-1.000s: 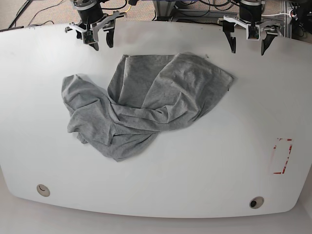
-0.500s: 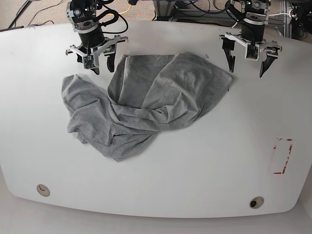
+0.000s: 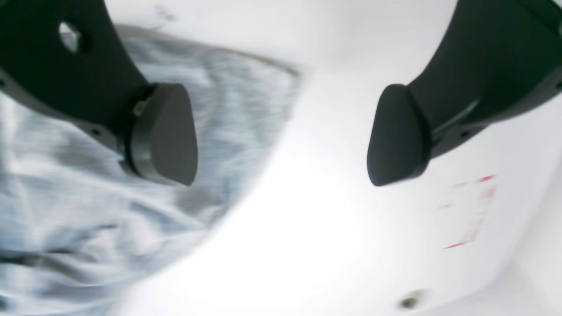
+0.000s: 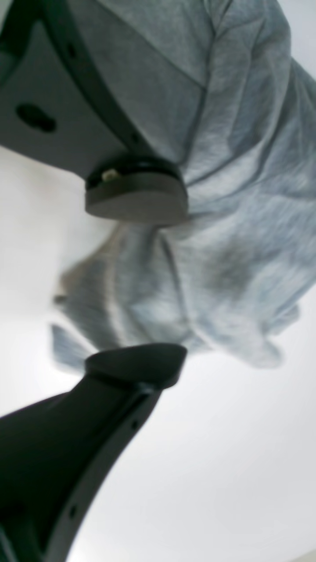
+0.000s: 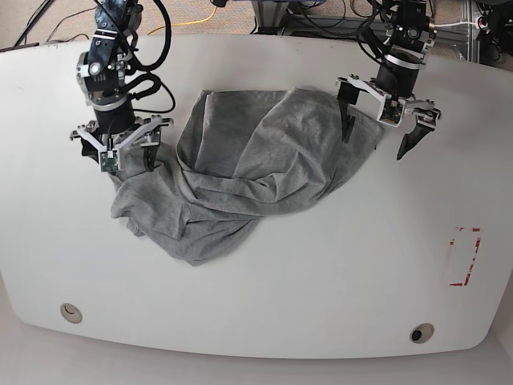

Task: Layout the t-shirt on the table in an organized manner, then fold the t-shirt properly
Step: 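Lower both grippers toward the crumpled grey t-shirt edges, then grasp the grey t-shirt fabric with both grippers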

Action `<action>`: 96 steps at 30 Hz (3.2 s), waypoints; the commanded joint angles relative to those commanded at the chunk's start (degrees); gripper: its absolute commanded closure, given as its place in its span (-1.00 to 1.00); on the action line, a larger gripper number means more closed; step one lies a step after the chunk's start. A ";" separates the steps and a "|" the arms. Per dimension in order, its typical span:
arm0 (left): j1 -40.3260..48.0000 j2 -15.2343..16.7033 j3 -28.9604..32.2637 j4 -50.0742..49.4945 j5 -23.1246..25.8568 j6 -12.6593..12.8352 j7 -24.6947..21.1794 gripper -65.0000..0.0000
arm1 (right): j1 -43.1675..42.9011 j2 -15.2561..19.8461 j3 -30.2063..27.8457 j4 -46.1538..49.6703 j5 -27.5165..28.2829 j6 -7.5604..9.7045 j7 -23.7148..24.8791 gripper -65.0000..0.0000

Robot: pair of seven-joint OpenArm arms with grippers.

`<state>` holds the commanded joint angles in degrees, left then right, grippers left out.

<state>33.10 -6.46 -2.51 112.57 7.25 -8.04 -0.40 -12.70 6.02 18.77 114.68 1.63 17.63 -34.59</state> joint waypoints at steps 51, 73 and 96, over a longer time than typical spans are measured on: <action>-0.79 0.00 0.09 -0.18 0.18 0.00 6.24 -0.78 | 21.80 6.24 5.89 -36.13 0.44 9.32 2.90 0.98; -11.08 0.09 -4.40 -0.26 -14.24 -0.18 28.13 -0.80 | 15.47 3.16 0.26 -8.62 0.09 9.32 -8.53 1.00; -14.07 0.18 -5.63 -13.54 -15.65 -6.42 33.58 -0.78 | 14.42 1.05 -0.26 -8.62 -0.09 9.32 -8.53 1.00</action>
<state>19.03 -6.29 -8.13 99.03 -8.40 -14.46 33.19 1.71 7.08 18.51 106.07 1.54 26.95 -43.12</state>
